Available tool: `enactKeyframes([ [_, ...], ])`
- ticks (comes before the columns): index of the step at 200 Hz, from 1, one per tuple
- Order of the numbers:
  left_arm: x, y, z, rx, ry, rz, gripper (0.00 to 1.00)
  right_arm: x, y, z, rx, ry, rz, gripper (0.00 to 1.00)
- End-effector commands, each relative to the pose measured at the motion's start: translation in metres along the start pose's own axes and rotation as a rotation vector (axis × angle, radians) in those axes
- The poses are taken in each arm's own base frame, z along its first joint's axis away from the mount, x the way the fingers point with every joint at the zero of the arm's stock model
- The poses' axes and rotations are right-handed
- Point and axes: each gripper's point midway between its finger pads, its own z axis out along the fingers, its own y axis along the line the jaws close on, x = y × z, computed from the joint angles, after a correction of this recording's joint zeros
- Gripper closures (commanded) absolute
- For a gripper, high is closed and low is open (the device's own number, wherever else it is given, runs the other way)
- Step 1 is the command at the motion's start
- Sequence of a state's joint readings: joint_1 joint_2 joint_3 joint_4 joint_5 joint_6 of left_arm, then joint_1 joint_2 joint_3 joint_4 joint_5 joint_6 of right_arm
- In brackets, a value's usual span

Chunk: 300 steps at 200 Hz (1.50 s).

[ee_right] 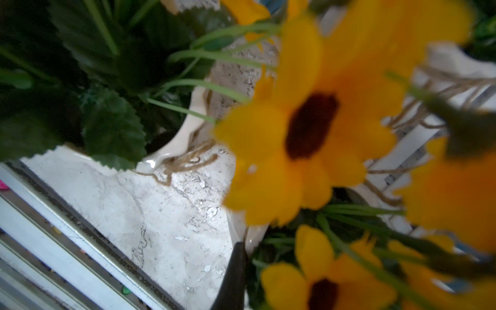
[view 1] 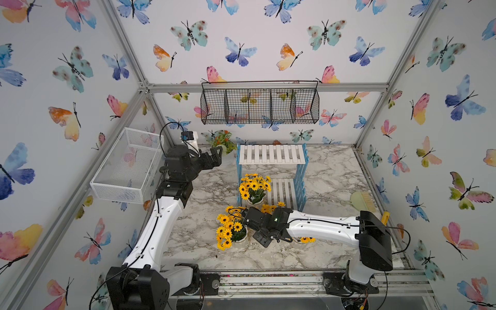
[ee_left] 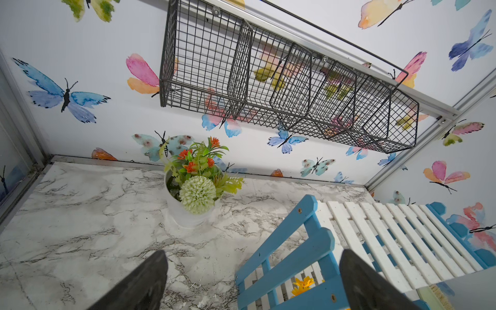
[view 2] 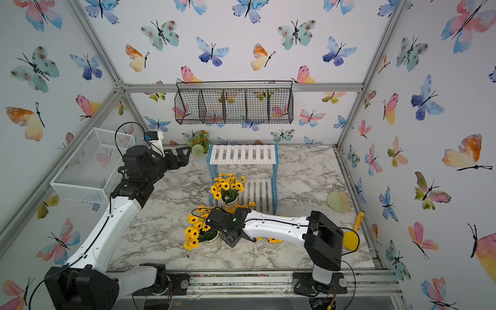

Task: Take the sunflower pots off the shelves
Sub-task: Place the sunflower pot at the center of the board.

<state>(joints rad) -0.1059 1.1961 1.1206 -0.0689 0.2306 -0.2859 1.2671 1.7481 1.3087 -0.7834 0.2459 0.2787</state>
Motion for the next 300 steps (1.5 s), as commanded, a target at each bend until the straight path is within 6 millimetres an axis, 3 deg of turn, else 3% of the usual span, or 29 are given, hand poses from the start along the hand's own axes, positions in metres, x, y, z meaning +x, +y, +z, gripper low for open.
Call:
enactKeyframes([
  [1, -0.01, -0.003, -0.008, 0.012, -0.038, 0.003, 0.01, 0.001, 0.005, 0.008, 0.016, -0.005, 0.003, 0.98],
  [62, -0.009, -0.002, -0.007, 0.008, -0.038, 0.005, 0.01, 0.008, 0.018, 0.015, -0.024, 0.005, -0.001, 0.96],
  [168, -0.008, -0.001, -0.007, 0.007, -0.036, 0.003, 0.01, -0.003, 0.024, -0.004, -0.068, -0.035, 0.019, 0.65],
  [198, -0.009, 0.0, -0.007, 0.005, -0.038, 0.003, 0.01, -0.012, 0.021, -0.02, -0.074, -0.069, 0.028, 0.59],
  [233, -0.01, 0.001, -0.007, 0.0, -0.039, 0.002, 0.01, -0.033, 0.011, -0.06, -0.069, -0.174, 0.063, 0.51],
  [264, -0.012, 0.001, -0.008, 0.0, -0.045, 0.002, 0.01, -0.047, 0.0, -0.086, -0.06, -0.268, 0.104, 0.38],
  [300, -0.018, 0.001, -0.009, 0.002, -0.058, 0.002, 0.01, -0.067, -0.04, -0.11, -0.107, -0.324, 0.233, 0.3],
])
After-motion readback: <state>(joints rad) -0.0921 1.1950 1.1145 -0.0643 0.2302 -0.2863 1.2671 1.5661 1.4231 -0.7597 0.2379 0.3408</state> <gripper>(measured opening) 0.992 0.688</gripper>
